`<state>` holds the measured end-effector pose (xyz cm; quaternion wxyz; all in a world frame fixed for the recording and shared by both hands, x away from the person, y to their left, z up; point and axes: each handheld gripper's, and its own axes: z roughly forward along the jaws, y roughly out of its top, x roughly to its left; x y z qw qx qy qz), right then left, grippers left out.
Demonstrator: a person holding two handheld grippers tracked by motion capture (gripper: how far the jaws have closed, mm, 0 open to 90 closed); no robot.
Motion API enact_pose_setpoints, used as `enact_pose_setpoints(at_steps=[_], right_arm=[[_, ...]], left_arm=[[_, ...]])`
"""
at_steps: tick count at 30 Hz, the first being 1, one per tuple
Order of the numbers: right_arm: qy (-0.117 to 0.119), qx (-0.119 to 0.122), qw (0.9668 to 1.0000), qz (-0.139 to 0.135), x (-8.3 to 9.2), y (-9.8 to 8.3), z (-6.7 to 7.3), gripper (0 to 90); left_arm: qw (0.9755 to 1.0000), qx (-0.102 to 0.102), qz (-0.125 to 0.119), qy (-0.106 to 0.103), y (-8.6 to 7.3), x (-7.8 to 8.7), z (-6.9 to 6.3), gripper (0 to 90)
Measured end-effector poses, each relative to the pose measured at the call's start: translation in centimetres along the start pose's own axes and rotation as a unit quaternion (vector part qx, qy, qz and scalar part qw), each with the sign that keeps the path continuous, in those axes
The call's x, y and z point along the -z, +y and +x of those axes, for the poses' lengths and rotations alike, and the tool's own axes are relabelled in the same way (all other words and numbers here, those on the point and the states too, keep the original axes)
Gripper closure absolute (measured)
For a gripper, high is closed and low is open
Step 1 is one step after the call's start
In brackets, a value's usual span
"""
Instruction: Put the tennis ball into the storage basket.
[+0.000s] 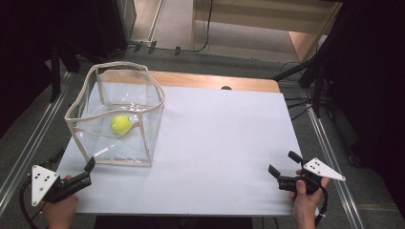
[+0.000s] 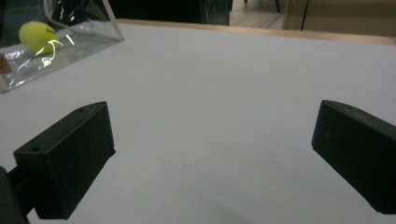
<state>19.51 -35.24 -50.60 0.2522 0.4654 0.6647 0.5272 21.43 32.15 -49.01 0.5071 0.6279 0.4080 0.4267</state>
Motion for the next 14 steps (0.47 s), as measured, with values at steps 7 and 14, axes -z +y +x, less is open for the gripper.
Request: enact_pose_setpoints(at_steps=[7,14], right_arm=[[-0.015,0.007,0.9998,-0.01,0.43,-0.55,-0.2,0.0],[-0.024,-0.005,0.9995,-0.021,0.4,-0.98,-0.47,0.0]], left_arm=[[1.0,0.0,0.0,0.0,0.0,-0.02,0.02,6.9],[1.0,-0.001,0.001,0.0,0.01,-0.03,0.01,6.9]])
